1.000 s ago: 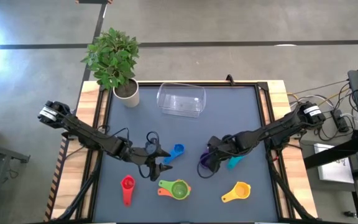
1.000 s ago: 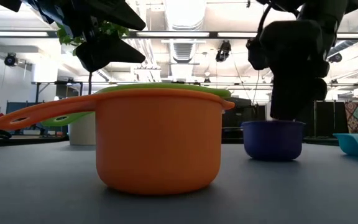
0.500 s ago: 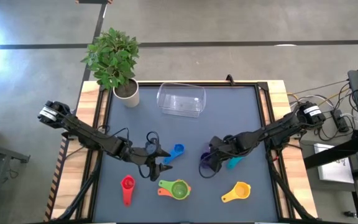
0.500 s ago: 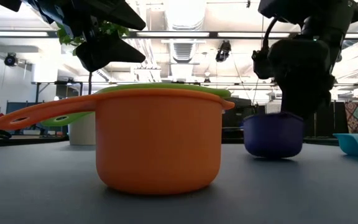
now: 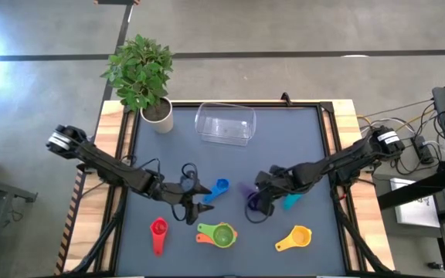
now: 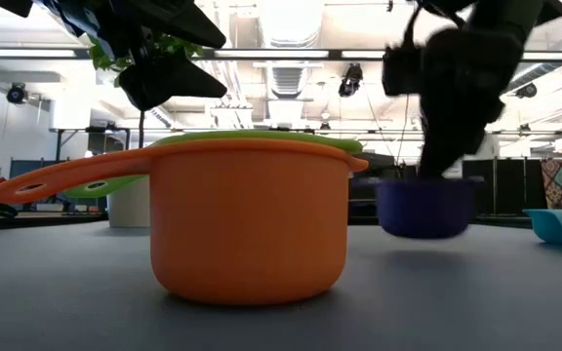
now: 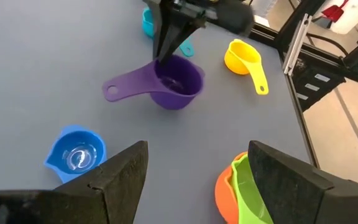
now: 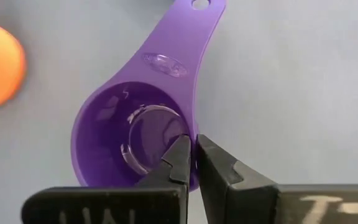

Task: Nest measuring cups in basket
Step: Stack the purple measuring cup on top of the green measuring cup

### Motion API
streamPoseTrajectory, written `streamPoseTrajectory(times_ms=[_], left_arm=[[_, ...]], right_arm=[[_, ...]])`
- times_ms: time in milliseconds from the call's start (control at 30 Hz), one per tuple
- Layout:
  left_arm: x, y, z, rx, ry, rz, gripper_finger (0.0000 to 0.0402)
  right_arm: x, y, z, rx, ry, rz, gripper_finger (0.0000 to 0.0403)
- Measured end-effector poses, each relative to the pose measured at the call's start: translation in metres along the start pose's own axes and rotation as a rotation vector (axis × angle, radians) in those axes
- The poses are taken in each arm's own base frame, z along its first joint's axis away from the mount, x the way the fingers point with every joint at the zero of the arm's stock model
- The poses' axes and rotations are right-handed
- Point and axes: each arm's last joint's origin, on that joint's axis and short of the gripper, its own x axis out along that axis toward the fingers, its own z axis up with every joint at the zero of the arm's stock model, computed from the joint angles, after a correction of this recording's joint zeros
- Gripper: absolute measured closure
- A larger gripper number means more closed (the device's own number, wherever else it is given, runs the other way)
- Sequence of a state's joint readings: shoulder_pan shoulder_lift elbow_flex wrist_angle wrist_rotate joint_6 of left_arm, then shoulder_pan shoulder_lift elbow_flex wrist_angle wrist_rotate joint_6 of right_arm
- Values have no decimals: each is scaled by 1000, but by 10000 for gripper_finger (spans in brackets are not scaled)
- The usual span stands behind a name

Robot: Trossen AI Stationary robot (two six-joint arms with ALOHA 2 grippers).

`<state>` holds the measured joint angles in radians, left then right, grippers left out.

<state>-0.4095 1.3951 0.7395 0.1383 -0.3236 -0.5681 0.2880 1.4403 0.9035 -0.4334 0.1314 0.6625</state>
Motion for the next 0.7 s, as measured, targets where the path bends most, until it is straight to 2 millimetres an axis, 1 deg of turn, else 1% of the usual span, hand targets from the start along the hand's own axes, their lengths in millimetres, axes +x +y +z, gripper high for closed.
streamPoseTrajectory(times_ms=[133,300,467,600,700], left_arm=[[-16,2,6,6,10,5,141],[-42,-2,16,9,-32,-27,141],[-59,-6,18,19,-46,-44,141],[-70,-8,19,23,-50,-68,141],[-78,-8,23,15,-69,-86,141]], right_arm=[[-13,13,17,-63,-61,49,394],[-29,29,36,-128,-148,110,394],[-40,47,47,-179,-264,237,394],[-37,58,48,-220,-311,298,394],[-25,64,49,-247,-306,293,394]])
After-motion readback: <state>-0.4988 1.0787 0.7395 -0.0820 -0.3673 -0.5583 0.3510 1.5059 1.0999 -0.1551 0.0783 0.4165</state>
